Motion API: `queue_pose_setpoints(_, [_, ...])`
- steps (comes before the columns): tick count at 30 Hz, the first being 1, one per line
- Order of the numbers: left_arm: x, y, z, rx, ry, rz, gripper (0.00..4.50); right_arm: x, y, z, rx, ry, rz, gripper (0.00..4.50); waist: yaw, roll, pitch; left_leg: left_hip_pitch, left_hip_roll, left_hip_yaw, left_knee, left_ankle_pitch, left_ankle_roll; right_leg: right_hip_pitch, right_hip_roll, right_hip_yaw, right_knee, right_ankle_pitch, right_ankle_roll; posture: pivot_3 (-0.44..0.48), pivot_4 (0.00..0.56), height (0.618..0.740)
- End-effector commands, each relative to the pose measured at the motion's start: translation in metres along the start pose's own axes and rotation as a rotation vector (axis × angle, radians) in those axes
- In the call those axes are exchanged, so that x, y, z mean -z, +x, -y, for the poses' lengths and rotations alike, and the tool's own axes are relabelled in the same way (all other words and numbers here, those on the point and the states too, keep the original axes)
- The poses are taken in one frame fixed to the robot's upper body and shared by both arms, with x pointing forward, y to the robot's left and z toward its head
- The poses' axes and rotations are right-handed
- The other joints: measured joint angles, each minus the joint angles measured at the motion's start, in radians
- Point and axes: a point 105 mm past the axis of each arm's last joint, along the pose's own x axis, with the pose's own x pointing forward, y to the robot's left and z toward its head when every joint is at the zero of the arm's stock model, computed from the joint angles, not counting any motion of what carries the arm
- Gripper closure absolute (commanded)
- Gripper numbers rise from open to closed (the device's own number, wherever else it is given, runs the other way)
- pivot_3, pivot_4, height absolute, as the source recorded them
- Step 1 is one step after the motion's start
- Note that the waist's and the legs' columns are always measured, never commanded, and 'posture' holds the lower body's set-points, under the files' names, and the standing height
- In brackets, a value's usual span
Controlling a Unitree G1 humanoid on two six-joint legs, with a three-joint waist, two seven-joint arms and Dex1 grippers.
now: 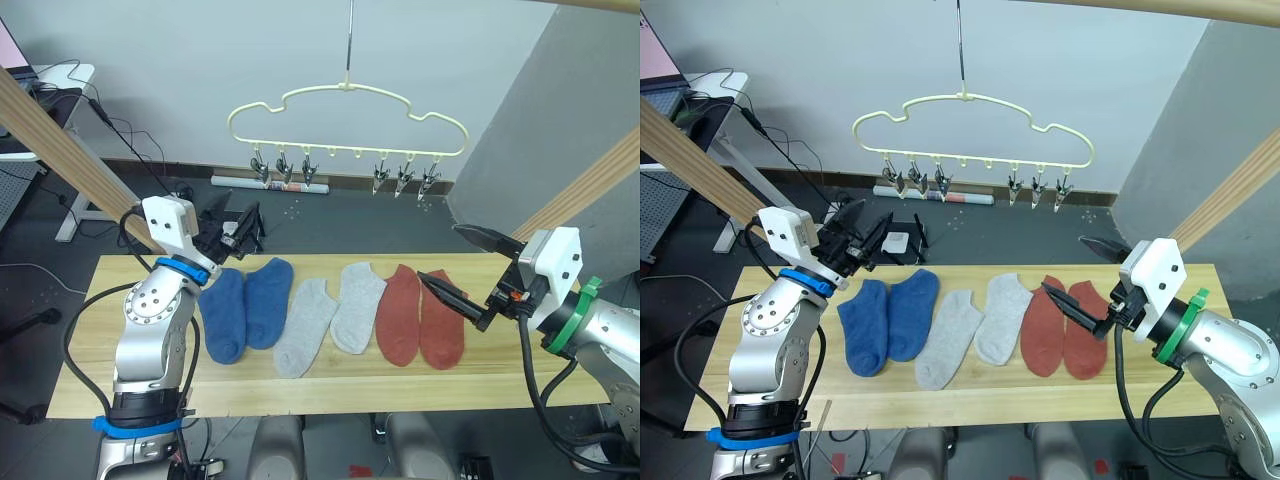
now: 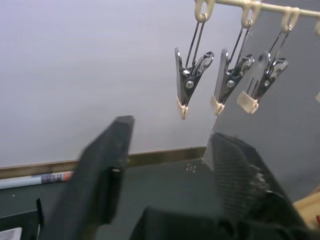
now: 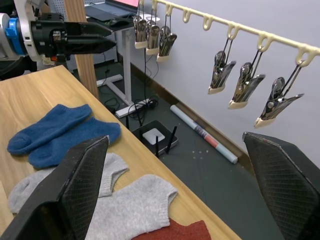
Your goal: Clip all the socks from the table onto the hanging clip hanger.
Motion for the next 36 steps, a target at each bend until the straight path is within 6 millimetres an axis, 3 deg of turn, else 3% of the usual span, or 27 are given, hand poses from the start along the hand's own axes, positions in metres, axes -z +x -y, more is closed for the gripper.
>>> queue_pose_setpoints(1, [-0.006,0.0,0.0,-0.01,0.003,0.037,2.08,-0.015,0.0,-0.009,-0.025,-0.037,0.039,0.0,-0.001,0.0,0.001,0.0,0.0,0.0,0.0,0.0,0.0,0.0,0.0,0.0,0.0,0.0,0.0,-0.042,0.399,0.74])
queue_pose_setpoints(13, [-0.024,0.03,0.003,-0.029,-0.096,0.135,2.08,-0.037,0.017,-0.017,-0.095,-0.048,0.097,0.0,-0.019,-0.002,0.02,-0.005,-0.002,-0.003,0.001,0.001,0.0,-0.002,0.001,-0.001,0.0,0.0,0.001,-0.052,0.402,0.74])
queue_pose_setpoints(27, [-0.036,0.044,-0.003,-0.082,-0.087,0.191,2.08,-0.055,0.027,-0.015,-0.108,-0.028,0.148,0.0,-0.021,-0.002,0.023,-0.007,-0.002,-0.006,0.001,0.001,0.0,-0.003,0.001,-0.003,-0.002,0.0,0.001,-0.06,0.399,0.74])
queue_pose_setpoints(36, [-0.045,0.049,0.0,-0.07,-0.103,0.219,2.08,-0.055,0.029,-0.014,-0.111,-0.032,0.149,0.0,-0.021,-0.002,0.023,-0.007,-0.002,-0.006,0.001,0.001,0.0,-0.003,0.001,-0.003,-0.002,0.0,0.001,-0.058,0.392,0.74])
